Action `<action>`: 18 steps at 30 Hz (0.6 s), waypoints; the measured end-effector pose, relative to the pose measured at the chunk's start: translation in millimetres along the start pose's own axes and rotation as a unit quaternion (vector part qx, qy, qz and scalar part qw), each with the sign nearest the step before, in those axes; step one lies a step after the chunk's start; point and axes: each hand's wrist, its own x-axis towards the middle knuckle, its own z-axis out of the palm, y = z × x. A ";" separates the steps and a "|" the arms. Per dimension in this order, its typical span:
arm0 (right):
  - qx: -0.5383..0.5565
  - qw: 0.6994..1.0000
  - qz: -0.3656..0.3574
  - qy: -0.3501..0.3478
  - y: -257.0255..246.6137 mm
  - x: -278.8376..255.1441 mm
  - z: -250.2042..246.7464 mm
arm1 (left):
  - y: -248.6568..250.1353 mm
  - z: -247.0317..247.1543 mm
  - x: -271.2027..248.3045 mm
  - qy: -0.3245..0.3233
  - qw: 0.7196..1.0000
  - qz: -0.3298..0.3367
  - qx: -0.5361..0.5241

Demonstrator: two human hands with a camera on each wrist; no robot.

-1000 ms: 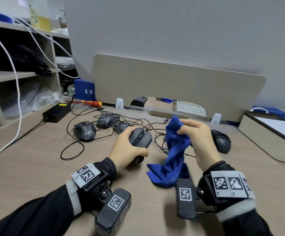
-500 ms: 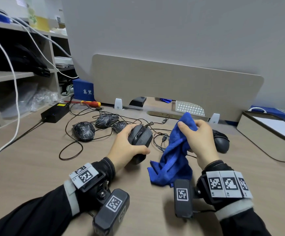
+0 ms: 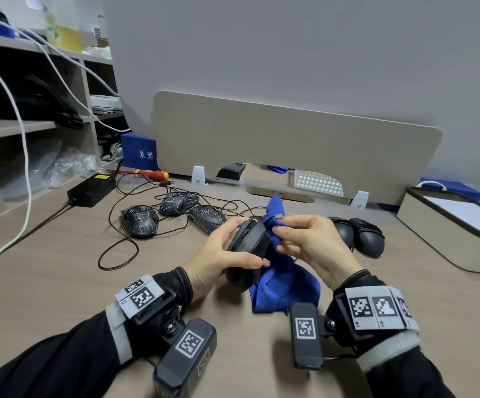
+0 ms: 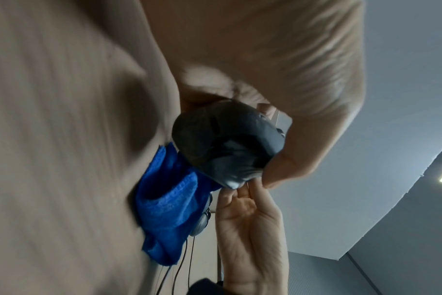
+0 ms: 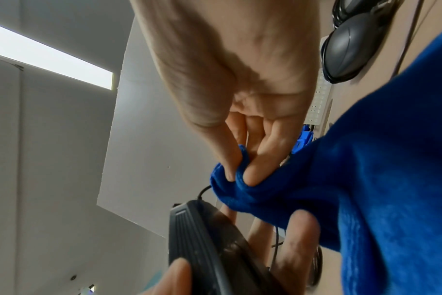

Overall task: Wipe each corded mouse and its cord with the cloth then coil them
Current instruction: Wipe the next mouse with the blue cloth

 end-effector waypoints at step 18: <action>0.234 0.966 0.041 0.103 -8.9 4.9 -11.9 | 3.7 -0.9 1.6 0.085 0.989 0.060 0.106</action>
